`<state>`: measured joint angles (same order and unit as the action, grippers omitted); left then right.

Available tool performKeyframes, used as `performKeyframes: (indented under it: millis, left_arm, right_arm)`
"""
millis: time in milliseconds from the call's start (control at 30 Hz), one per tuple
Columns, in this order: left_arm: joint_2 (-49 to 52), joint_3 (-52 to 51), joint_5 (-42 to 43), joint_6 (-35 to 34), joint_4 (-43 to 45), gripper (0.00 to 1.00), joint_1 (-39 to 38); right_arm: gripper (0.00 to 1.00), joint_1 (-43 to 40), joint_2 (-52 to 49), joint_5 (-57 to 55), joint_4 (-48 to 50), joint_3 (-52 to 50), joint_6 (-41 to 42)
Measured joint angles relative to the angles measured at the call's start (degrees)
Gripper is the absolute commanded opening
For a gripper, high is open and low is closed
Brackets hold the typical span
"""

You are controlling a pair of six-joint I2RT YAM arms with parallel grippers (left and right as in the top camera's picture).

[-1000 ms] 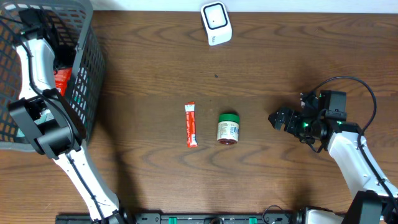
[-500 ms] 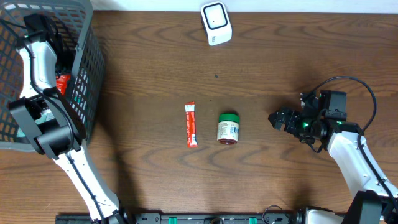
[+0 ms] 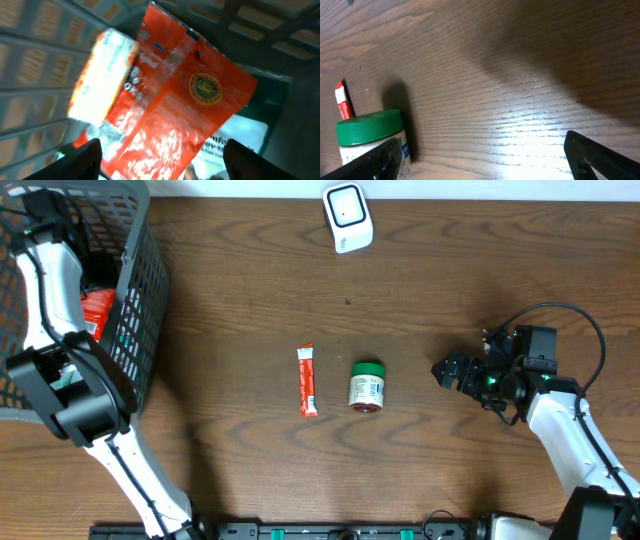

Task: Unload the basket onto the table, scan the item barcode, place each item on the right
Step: 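Move the left gripper into the basket and grasp the red snack packet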

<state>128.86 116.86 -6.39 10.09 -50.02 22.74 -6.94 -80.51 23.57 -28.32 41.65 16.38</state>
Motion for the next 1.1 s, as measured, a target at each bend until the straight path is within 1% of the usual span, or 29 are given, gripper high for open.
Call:
performKeyframes:
  millis: [100, 200, 367, 533, 567, 633, 700, 767, 800, 867, 900, 1100]
  left_arm:
    - [-0.28, -1.05, 0.0, 0.0, 0.31, 0.81, 0.09]
    - [-0.28, -4.81, 0.02, 0.02, 1.6, 0.82, 0.13]
    - [-0.28, -11.13, 0.0, 0.0, 6.08, 0.83, 0.59]
    - [-0.96, -14.75, -0.42, 0.0, 11.93, 0.82, 0.94]
    - [-1.42, -15.78, -0.42, 0.0, 13.18, 0.79, 0.98]
    - [-2.16, -17.53, -0.55, -0.37, 15.26, 0.61, 1.05]
    - [-2.34, -18.25, -1.11, -0.35, 16.41, 0.48, 1.16]
    - [-2.34, -18.47, -1.53, -0.26, 17.05, 0.38, 1.29]
    - [-2.34, -18.53, -1.64, -0.24, 17.2, 0.26, 1.36]
    - [-2.36, -18.53, -1.7, -0.13, 17.51, 0.11, 1.4]
    - [-2.51, -18.51, -1.99, -0.48, 17.59, 0.07, 1.38]
    - [-2.93, -18.53, -2.08, -0.68, 17.51, 0.07, 1.55]
  right_arm:
    - [0.99, 0.0, 0.0, 0.0, 0.0, 0.0, 0.0]
    - [0.99, 0.0, 0.0, 0.0, 0.0, 0.0, 0.0]
    - [0.99, 0.0, 0.0, 0.0, 0.0, 0.0, 0.0]
    - [0.99, 0.0, 0.0, 0.0, 0.02, 0.0, 0.0]
    - [0.99, 0.0, 0.0, 0.0, 0.0, 0.0, 0.02]
    - [0.99, 0.0, 0.0, 0.0, 0.02, 0.0, 0.02]
    - [0.99, 0.0, 0.0, 0.0, 0.0, 0.0, 0.02]
    - [0.99, 0.0, 0.0, 0.0, 0.02, 0.0, 0.02]
    - [0.99, 0.0, 0.0, 0.0, 0.0, 0.0, 0.0]
    - [0.99, 0.0, 0.0, 0.0, 0.02, 0.0, 0.0]
    - [0.99, 0.0, 0.0, 0.0, 0.0, 0.0, 0.0]
    - [0.99, 0.0, 0.0, 0.0, 0.0, 0.0, 0.02]
